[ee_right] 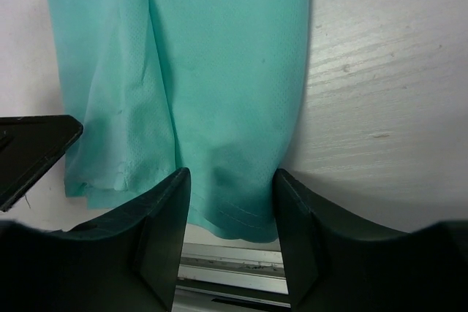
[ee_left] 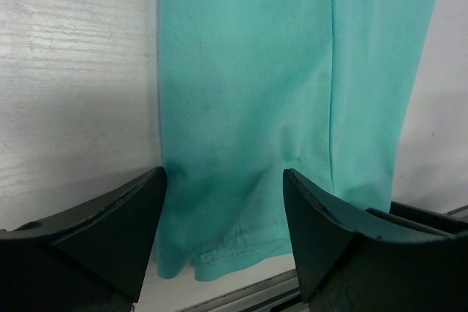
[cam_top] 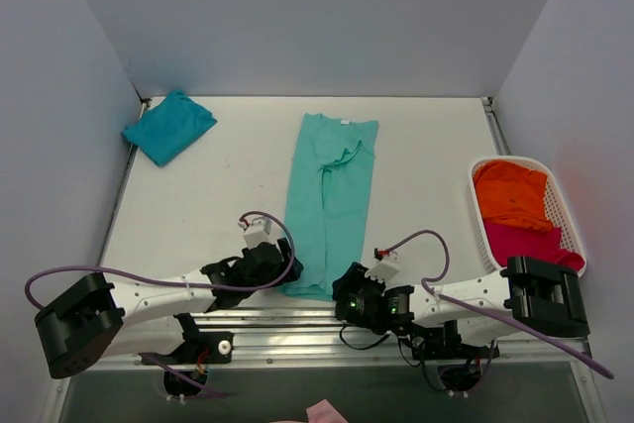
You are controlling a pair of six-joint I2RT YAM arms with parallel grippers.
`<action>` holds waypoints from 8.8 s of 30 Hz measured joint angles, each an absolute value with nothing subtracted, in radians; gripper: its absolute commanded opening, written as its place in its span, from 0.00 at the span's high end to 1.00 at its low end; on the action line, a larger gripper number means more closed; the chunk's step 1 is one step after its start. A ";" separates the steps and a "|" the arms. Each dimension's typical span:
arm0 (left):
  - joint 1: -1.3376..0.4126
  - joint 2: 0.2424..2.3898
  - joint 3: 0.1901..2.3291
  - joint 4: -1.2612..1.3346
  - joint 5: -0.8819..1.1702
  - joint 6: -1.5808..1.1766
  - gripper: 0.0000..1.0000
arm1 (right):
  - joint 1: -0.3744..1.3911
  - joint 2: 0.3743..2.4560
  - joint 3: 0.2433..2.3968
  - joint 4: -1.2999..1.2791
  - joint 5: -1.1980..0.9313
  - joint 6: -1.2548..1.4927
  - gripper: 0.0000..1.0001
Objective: Fold and stack the t-shirts
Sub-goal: Fold the tshirt
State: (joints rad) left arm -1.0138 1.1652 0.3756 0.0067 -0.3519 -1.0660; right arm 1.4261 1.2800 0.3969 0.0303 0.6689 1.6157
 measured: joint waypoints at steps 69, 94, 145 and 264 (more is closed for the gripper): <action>-0.736 1.266 0.855 -0.360 -0.095 -0.870 0.58 | 1.060 1.309 0.823 -0.298 0.796 1.172 1.00; -1.345 1.237 0.570 -0.359 -0.273 -1.126 0.12 | 1.279 1.232 0.690 -0.619 0.822 1.562 0.00; -1.340 1.360 0.659 -0.231 -0.443 -1.197 0.23 | 1.282 1.253 0.654 -0.541 0.868 1.558 0.02; -1.681 1.351 0.553 -0.429 -0.814 -1.546 0.24 | 1.687 1.541 0.622 -0.447 0.885 1.812 0.23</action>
State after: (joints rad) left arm -1.6810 1.3506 0.5533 -0.4290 -0.8143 -1.5455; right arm 1.6867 1.5406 0.6220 -0.4465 0.8852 1.8122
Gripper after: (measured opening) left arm 0.756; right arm 0.765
